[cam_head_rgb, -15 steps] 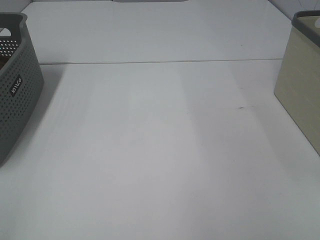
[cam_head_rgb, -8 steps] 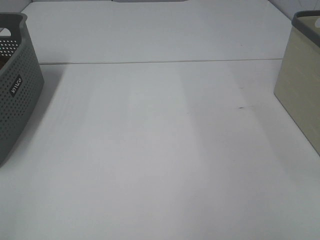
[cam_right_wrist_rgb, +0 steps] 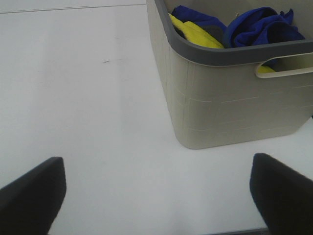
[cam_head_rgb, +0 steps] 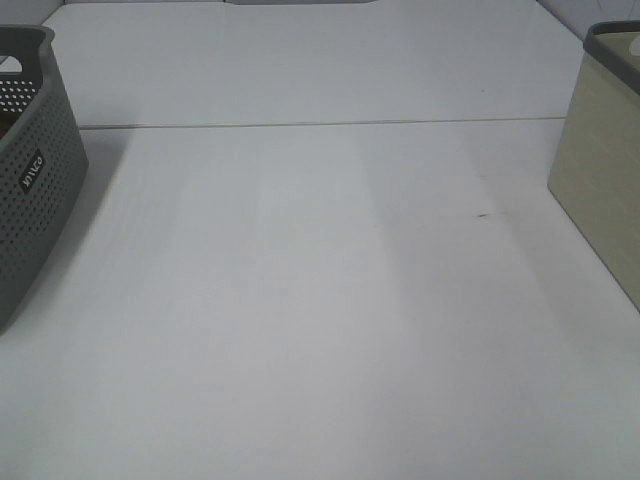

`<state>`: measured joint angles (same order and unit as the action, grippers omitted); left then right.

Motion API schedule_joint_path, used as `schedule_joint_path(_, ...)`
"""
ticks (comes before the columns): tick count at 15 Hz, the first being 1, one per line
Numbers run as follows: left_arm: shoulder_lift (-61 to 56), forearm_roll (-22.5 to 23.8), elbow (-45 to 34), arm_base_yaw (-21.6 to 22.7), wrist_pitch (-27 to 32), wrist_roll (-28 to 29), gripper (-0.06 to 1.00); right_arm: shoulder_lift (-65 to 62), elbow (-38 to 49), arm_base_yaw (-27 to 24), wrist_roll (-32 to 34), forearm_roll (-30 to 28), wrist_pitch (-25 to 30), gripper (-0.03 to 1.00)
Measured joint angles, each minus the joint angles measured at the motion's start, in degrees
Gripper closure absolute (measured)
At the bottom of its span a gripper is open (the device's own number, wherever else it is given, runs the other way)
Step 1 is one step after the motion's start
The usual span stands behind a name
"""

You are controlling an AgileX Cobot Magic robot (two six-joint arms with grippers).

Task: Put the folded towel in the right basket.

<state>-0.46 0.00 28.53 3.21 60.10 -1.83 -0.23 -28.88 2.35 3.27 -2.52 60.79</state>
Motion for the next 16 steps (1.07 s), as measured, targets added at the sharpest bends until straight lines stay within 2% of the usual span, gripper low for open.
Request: schedule_joint_path(16,0.00,0.00,0.00,0.00,0.00,0.00,-0.03,0.00,0.00,0.00,0.00,0.00,0.00,0.00)
